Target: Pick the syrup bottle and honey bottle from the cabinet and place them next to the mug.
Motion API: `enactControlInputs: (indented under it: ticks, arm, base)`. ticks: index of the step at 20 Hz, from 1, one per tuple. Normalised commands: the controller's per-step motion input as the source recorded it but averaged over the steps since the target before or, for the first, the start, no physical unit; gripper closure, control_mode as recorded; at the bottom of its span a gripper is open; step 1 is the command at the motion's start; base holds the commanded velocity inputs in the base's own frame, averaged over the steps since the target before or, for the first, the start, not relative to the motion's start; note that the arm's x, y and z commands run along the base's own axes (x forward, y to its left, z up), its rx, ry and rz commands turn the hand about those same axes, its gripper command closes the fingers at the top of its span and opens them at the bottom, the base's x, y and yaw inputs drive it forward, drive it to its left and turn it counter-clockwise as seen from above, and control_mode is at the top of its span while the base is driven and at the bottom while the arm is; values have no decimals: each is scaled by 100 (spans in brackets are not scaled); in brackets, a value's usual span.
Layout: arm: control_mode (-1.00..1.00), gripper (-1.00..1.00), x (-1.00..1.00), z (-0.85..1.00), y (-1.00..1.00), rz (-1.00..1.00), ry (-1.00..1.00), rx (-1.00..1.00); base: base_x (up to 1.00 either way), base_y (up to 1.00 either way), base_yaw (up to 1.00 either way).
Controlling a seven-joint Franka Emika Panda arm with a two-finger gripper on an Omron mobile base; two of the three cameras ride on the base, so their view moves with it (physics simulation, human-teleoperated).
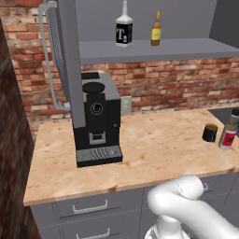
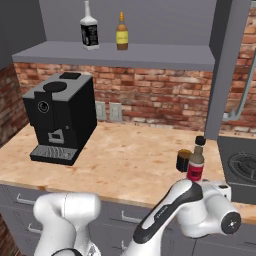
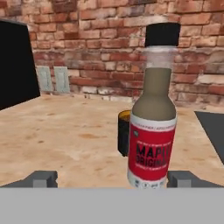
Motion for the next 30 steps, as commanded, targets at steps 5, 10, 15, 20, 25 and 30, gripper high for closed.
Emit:
enactControlInputs:
  ticks: [5,10,15,20,25,30]
  arm:
    - [-100,-100,-40,76,50,0,-12,0]
    - [-100,-100,-22,72,58,0,-7,-1]
    - [-100,-100,-13,70,79,1,0,0]
    - [-100,-100,-6,66,72,7,-5,0]
    - [-100,-100,-10,64,74,6,-10,0]
    - [-100,-100,-16,63,44,1,-3,0]
  base:
    - [0,0,0]
    - [0,0,0]
    - [0,0,0]
    - [0,0,0]
    - [0,0,0]
    - [0,0,0]
